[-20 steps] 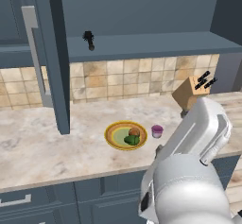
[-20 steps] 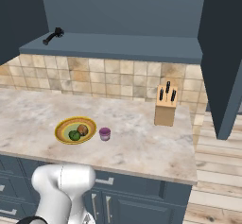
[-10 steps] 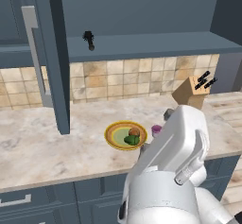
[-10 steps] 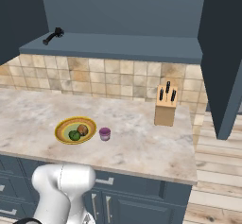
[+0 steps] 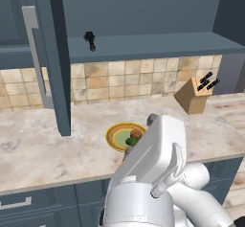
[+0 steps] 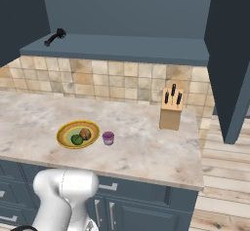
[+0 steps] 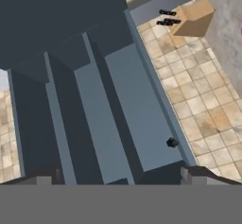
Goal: Pick the avocado and bread from the counter and place them on the plate. Then pick the jam from the cabinet and place it next to the plate. Lastly close the cabinet door.
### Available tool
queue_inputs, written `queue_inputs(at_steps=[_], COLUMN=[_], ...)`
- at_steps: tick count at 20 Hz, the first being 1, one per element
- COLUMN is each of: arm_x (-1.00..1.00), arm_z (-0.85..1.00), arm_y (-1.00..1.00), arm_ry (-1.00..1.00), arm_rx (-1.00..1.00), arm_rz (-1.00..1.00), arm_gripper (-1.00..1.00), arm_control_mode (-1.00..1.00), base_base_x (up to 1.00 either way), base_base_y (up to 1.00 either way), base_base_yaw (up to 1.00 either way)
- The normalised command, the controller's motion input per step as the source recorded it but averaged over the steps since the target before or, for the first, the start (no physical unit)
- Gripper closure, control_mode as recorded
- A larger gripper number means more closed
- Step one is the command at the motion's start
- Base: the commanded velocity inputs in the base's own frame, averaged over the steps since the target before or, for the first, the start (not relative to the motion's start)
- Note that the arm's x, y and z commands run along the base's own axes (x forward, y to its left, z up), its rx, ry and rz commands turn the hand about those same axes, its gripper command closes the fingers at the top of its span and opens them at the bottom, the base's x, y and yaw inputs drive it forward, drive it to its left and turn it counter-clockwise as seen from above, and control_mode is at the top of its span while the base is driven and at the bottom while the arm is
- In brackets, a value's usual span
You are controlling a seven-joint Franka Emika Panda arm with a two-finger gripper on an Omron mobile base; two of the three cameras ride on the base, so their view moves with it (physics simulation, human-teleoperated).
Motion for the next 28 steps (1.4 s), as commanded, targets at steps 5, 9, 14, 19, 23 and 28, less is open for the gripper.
queue_inputs(at_steps=[5,9,14,19,23,28], arm_x=[0.02,0.07,0.11,0.13,0.32,0.37], arm_z=[0.00,0.00,0.00,0.00,-0.02,-0.07], arm_y=[0.24,0.21,0.21,0.20,0.13,0.11], arm_ry=[-0.02,-0.01,0.00,0.00,0.00,0.00], arm_rx=[0.00,0.00,0.00,0.01,0.01,0.01], arm_rz=[0.00,0.00,0.00,0.00,0.00,0.00], arm_gripper=[-1.00,-1.00,-1.00,-1.00,-1.00,-1.00], arm_control_mode=[-1.00,-1.00,-1.00,-1.00,-1.00,-1.00], base_base_x=[0.00,0.00,0.00,0.00,0.00,0.00], base_base_y=[0.00,0.00,0.00,0.00,0.00,0.00], base_base_yaw=[0.00,0.00,0.00,0.00,0.00,0.00])
